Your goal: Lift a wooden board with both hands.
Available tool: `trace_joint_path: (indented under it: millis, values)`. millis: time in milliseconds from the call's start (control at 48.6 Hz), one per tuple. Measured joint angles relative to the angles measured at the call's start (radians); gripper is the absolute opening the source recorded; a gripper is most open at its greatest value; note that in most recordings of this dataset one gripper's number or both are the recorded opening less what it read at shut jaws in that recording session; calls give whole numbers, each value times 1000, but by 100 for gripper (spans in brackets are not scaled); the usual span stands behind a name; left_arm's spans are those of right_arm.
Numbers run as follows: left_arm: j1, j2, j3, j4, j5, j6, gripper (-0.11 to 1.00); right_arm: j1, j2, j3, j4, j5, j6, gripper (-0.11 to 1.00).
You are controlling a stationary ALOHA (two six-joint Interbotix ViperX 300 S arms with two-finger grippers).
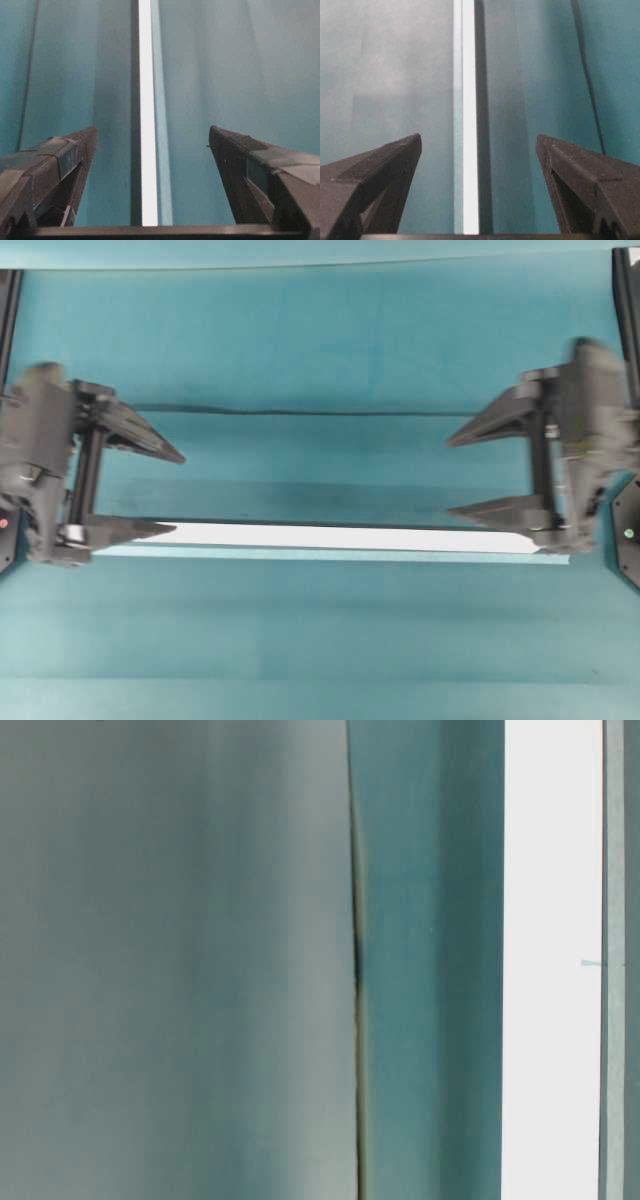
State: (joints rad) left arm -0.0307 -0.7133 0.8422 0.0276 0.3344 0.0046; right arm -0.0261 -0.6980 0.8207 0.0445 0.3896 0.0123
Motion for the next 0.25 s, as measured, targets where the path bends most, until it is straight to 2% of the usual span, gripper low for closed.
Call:
trace_joint_path:
  millis: [247]
  values:
    - [3, -54, 3, 0, -69, 0, 97, 0, -84, 15, -2, 6, 2, 94]
